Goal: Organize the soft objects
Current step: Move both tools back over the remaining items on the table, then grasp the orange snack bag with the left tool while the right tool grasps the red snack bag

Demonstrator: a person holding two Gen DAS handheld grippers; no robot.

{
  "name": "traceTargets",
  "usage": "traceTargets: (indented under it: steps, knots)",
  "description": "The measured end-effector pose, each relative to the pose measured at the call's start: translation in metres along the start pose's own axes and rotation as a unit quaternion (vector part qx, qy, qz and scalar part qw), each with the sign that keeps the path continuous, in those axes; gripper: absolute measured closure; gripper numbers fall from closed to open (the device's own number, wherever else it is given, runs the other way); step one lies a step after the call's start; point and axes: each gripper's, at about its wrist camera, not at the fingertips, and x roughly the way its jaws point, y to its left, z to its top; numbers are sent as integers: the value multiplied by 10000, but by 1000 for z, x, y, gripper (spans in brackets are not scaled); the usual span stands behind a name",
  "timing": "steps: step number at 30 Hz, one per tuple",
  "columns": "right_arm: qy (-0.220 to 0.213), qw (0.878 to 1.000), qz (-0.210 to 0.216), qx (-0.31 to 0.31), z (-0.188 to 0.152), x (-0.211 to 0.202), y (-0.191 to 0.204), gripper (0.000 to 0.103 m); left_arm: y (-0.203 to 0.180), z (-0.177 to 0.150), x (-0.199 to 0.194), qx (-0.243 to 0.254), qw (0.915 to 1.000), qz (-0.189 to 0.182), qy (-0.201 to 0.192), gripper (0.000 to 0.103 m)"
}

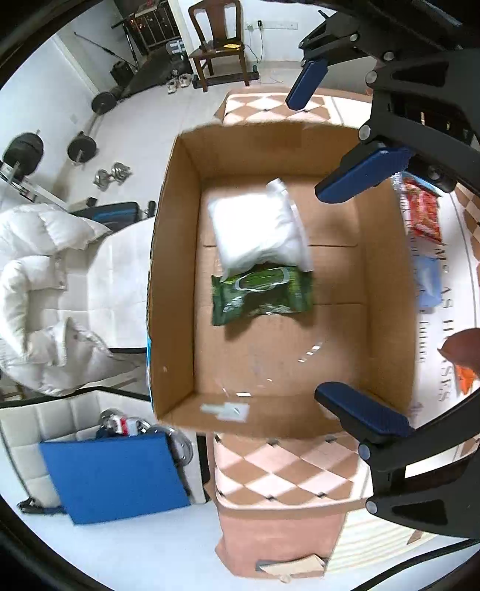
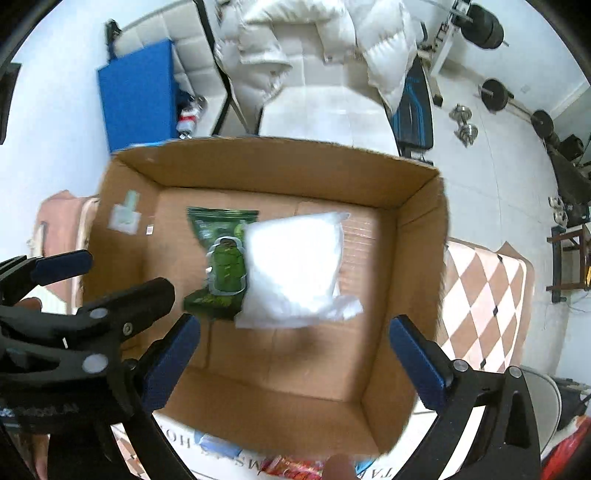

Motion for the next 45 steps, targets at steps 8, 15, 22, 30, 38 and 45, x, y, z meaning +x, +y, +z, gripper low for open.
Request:
traceTargets:
  steps: [8, 15, 22, 30, 38, 45]
  knots:
    - [-299, 9951, 6, -941, -91, -53, 26, 0, 21, -102, -38, -240, 9970, 490, -556, 4]
    - [376, 9652, -862, -2441, -197, -1, 47, 0, 53, -215, 37, -795, 9931, 822, 273, 4]
    - [950, 9126, -1549, -3662, -255, 89, 51, 0, 80, -282, 107, -1110, 9857, 860, 936, 4]
    - [1550, 9231, -1084, -3347, -258, 134, 48, 26, 108, -308, 113, -1421, 9816, 816, 982, 5]
    - [2468, 9669, -120, -630, -261, 139, -9, 46, 126, -318, 124, -1559, 9801, 575, 1088, 5]
    - [2600, 9528, 1086, 1133, -278, 140, -59, 26, 123, -310, 163, -1277, 9799, 566, 1426, 5]
